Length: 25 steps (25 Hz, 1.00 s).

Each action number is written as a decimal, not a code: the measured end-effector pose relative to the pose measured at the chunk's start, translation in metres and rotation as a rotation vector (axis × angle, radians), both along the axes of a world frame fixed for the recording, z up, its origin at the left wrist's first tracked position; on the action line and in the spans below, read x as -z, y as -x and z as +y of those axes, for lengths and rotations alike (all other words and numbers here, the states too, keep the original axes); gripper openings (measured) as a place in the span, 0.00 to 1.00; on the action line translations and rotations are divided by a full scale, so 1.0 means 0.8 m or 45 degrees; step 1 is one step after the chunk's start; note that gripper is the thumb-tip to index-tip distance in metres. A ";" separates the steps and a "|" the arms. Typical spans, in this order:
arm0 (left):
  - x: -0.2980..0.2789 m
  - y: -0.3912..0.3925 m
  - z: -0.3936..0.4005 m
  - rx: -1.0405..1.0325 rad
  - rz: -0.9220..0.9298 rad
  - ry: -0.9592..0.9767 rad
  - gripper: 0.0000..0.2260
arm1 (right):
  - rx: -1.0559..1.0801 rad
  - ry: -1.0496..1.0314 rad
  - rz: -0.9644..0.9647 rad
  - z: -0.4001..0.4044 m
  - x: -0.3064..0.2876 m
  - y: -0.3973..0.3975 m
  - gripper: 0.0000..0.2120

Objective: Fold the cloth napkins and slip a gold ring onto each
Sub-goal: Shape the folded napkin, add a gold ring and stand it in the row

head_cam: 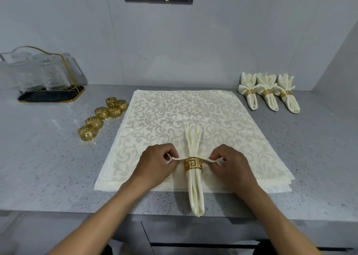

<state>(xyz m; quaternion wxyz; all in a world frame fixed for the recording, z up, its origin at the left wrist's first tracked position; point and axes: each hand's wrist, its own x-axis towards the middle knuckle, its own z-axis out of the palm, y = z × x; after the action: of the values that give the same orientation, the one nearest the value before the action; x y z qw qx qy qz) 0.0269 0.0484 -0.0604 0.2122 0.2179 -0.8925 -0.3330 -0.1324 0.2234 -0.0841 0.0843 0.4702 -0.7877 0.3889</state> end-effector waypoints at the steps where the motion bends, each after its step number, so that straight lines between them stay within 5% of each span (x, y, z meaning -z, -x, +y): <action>1: 0.003 -0.005 0.002 0.033 -0.025 0.048 0.05 | -0.003 -0.033 0.122 0.007 0.005 -0.001 0.05; 7: 0.005 -0.019 0.015 0.292 -0.097 0.377 0.15 | -0.228 -0.243 0.319 0.023 0.002 -0.030 0.08; 11: -0.012 -0.019 0.007 0.274 -0.133 0.311 0.08 | -0.254 -0.232 0.053 0.015 -0.037 0.007 0.13; 15: -0.041 0.026 -0.023 0.149 -0.017 0.510 0.22 | -0.136 -0.328 0.031 -0.029 -0.074 0.045 0.22; 21: -0.045 0.044 -0.028 0.201 0.074 0.696 0.06 | -0.001 -0.286 0.134 -0.033 -0.073 0.036 0.05; 25: -0.020 -0.011 -0.043 0.173 0.107 0.510 0.10 | 0.147 -0.255 -0.029 0.016 -0.056 0.032 0.06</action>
<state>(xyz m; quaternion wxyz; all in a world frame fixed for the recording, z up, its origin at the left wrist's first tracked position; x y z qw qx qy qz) 0.0358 0.0140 -0.0441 0.2653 0.0965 -0.9439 -0.1714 -0.1579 0.2364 -0.0390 0.0503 0.4258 -0.8492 0.3082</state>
